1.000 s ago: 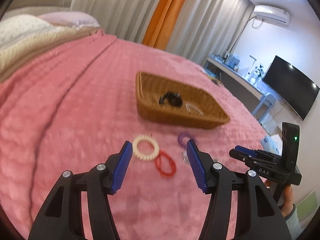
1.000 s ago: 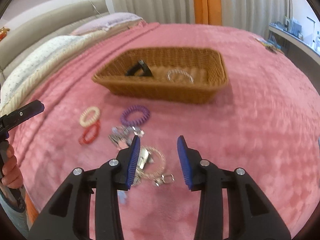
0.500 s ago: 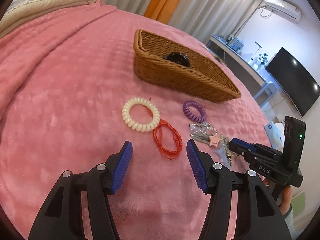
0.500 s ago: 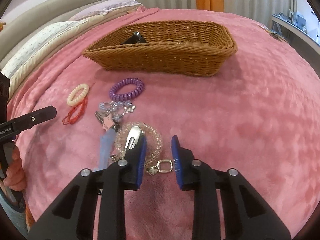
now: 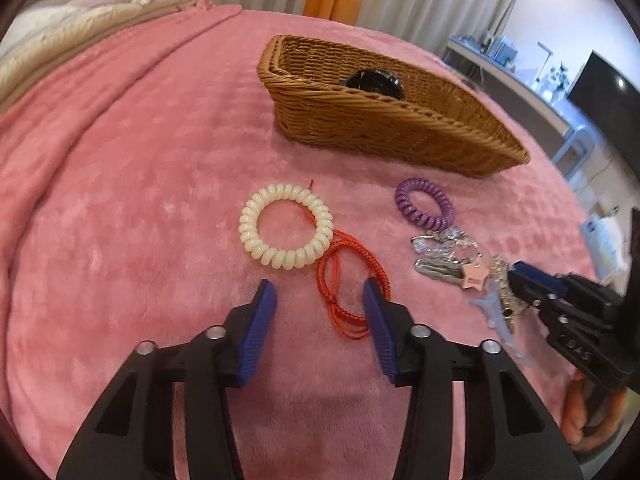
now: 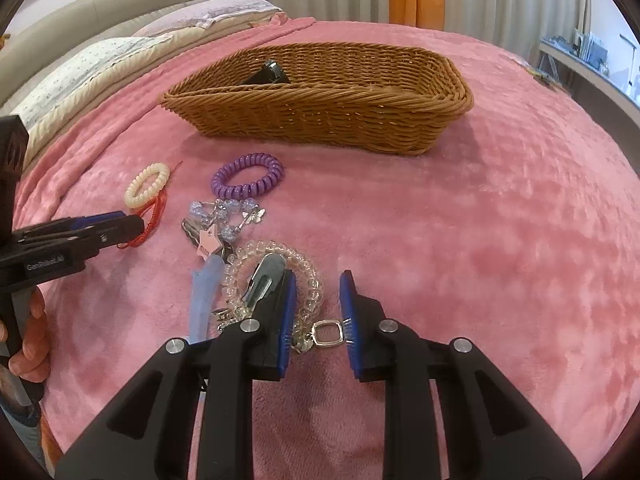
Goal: Organize jewelry
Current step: 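Grasp the red hair tie with the left tool while the right tool grasps the bead bracelet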
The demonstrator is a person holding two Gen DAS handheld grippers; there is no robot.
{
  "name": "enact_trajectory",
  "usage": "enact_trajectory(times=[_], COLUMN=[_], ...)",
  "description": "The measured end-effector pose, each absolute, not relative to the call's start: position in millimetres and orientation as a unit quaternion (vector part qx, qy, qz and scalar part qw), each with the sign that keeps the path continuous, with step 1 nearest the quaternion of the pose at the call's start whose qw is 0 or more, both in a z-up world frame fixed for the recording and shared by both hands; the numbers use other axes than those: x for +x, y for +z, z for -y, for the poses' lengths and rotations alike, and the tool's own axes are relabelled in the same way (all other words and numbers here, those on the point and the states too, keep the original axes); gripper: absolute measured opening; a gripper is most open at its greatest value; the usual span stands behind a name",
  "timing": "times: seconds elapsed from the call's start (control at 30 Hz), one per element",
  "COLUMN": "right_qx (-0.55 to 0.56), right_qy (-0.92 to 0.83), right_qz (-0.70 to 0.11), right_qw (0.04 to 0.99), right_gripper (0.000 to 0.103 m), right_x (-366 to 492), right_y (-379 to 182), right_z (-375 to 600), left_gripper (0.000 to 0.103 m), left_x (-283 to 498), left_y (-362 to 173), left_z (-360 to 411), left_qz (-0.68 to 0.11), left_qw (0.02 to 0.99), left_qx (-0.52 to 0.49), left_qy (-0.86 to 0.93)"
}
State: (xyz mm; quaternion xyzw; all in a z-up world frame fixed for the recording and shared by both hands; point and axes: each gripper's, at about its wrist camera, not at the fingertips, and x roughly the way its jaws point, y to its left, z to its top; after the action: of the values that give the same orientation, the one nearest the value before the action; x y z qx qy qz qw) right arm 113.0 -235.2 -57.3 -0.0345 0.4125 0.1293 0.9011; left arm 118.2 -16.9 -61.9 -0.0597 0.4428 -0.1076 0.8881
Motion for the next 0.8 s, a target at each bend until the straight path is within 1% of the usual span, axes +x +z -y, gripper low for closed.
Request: enact_trajectory(times=[0.07, 0.13, 0.17, 0.23, 0.3, 0.33, 0.4, 0.67, 0.8], right_qx=[-0.045, -0.054, -0.058, -0.069, -0.074, -0.075, -0.073, -0.060, -0.038], right_qy=[0.123, 0.122, 0.123, 0.119, 0.117, 0.116, 0.116, 0.122, 0.130], right_qz=[-0.408, -0.405, -0.403, -0.400, -0.396, -0.393, -0.390, -0.371, -0.359], right_qw=[0.903, 0.904, 0.905, 0.906, 0.908, 0.909, 0.910, 0.919, 0.924], right_gripper=[0.019, 0.014, 0.010, 0.009, 0.008, 0.008, 0.008, 0.008, 0.008], right_x=[112, 111, 110, 109, 107, 107, 106, 99, 96], right_y=[-57, -58, -58, -58, -58, -57, -57, -49, -43], right_z=[233, 229, 229, 225, 224, 223, 224, 228, 236], left_gripper=[0.036, 0.031, 0.028, 0.020, 0.009, 0.006, 0.004, 0.003, 0.003], left_x=[118, 118, 116, 114, 113, 112, 111, 103, 95], left_y=[-61, -61, -61, -60, -60, -60, -60, -59, -53], left_z=[20, 22, 23, 26, 28, 28, 27, 24, 23], left_qz=[-0.440, -0.438, -0.435, -0.430, -0.427, -0.426, -0.421, -0.405, -0.384], left_qw=[0.890, 0.892, 0.893, 0.895, 0.896, 0.897, 0.898, 0.900, 0.907], left_qx=[-0.047, -0.039, -0.033, -0.025, -0.021, -0.022, -0.027, -0.048, -0.052], left_qy=[-0.105, -0.105, -0.106, -0.112, -0.118, -0.120, -0.126, -0.153, -0.168])
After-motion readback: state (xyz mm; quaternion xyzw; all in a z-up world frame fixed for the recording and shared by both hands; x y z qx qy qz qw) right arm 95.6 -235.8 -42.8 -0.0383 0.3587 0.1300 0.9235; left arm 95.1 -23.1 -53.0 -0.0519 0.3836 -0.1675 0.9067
